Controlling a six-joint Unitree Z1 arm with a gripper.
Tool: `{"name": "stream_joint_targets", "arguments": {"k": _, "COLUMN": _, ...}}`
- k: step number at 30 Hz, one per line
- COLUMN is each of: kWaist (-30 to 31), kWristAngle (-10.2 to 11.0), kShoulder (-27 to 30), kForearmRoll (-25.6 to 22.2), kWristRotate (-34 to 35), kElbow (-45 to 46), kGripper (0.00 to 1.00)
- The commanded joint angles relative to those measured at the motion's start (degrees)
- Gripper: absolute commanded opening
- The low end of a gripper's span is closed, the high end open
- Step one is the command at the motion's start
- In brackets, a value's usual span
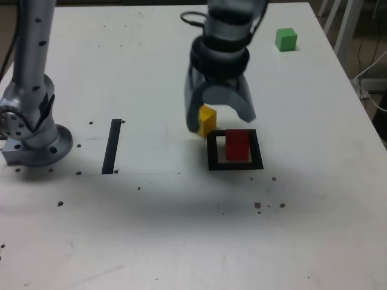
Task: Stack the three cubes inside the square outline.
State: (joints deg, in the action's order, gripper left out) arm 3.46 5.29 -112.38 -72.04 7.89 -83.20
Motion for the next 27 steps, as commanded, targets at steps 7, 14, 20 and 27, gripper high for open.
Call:
{"name": "stream_joint_targets", "arguments": {"k": 7, "kWaist": -2.6, "kWristAngle": 0.6, "kShoulder": 2.7, "kForearmRoll": 0.0, "kWristRotate": -0.3, "kElbow": 4.3, "kGripper": 0.99}}
{"name": "stream_joint_targets", "arguments": {"k": 14, "kWaist": -6.4, "kWristAngle": 2.0, "kShoulder": 3.9, "kForearmRoll": 2.9, "kWristRotate": -7.2, "kElbow": 9.2, "kGripper": 0.99}}
{"name": "stream_joint_targets", "arguments": {"k": 20, "kWaist": -7.0, "kWristAngle": 5.7, "kShoulder": 5.9, "kForearmRoll": 5.3, "kWristRotate": -15.2, "kElbow": 11.3, "kGripper": 0.99}}
{"name": "stream_joint_targets", "arguments": {"k": 27, "kWaist": -7.0, "kWristAngle": 8.0, "kShoulder": 7.7, "kForearmRoll": 6.6, "kWristRotate": -24.1, "kElbow": 13.4, "kGripper": 0.99}}
